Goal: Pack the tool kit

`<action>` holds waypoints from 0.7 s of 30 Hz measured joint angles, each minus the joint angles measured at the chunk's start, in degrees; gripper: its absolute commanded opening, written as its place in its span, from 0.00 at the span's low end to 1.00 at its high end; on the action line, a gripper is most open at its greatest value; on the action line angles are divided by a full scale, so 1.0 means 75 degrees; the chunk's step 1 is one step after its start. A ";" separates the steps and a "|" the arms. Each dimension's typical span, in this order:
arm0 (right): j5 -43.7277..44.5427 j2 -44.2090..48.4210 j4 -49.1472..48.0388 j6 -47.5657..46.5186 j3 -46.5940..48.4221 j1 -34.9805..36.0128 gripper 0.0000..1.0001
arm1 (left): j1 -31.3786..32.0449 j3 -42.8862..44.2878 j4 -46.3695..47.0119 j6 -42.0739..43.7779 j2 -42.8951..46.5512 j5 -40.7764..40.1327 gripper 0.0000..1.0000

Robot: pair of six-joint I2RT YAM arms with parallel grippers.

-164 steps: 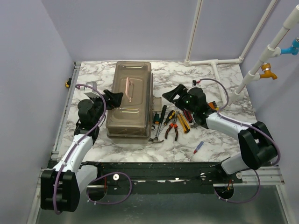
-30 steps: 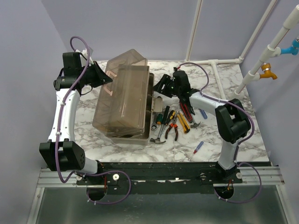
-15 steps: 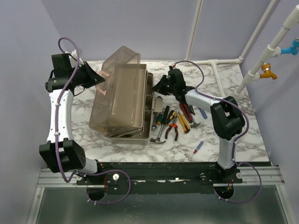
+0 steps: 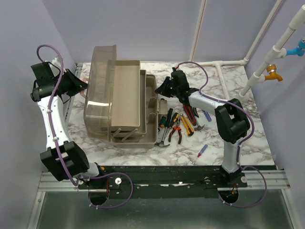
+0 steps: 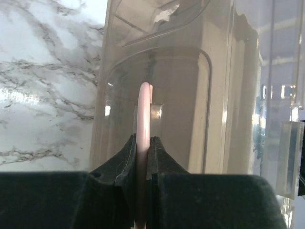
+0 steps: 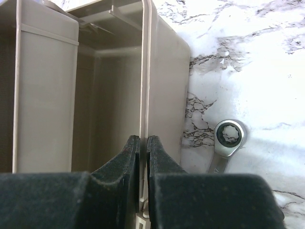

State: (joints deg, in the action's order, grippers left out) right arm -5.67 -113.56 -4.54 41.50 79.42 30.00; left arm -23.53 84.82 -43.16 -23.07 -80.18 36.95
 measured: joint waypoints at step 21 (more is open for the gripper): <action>-0.0210 0.0219 -0.0239 0.0009 -0.0353 -0.0163 0.02 | -0.1647 -0.1037 0.1227 -0.0458 0.0597 -0.1384 0.99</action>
State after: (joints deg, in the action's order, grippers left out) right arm -7.25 -111.92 -6.33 41.56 76.77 28.77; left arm -35.88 77.03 -33.95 -26.50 -75.70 26.57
